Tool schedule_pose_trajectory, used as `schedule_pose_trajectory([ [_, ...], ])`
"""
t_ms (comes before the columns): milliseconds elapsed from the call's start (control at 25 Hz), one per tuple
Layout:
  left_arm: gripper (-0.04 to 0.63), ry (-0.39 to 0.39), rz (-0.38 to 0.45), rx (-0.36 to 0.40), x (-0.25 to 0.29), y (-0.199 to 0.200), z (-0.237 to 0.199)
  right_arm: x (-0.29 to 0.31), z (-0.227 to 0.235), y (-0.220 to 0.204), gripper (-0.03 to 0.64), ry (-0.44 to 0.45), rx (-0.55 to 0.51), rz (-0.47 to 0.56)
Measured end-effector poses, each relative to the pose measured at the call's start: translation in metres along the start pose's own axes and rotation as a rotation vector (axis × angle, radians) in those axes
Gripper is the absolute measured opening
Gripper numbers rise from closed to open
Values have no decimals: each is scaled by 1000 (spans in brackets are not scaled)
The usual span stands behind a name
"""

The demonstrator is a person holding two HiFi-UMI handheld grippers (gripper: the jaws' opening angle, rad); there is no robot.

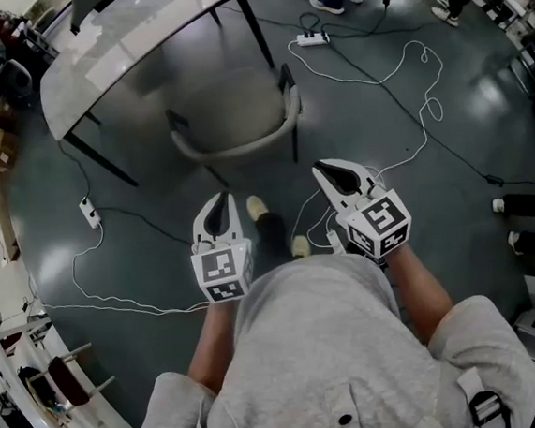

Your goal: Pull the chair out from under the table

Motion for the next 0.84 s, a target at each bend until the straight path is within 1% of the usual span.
schedule_pose_trajectory([
  [80,23,-7,21,18,-6,8,7,-5,-2,0,35,-1,10,8],
  [240,23,-19,48,100,-12,18,21,-13,-7,-2,35,2,15,13],
  [320,23,-21,53,115,-13,20,23,-15,-9,-3,35,4,14,14],
  [560,23,-17,43,61,-20,14,18,-15,-17,-1,35,8,9,21],
  [840,23,-3,43,42,-26,11,11,-13,-22,2,35,9,10,26],
])
Point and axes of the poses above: the fingertips, and each gripper's own axes: x forward along the fingers, z to its right, y out of its top, the point moved 3 cm from there along -x, backward along the fingers, and after that the axes turned 4 degrees about -y, right-handed, at the moved point
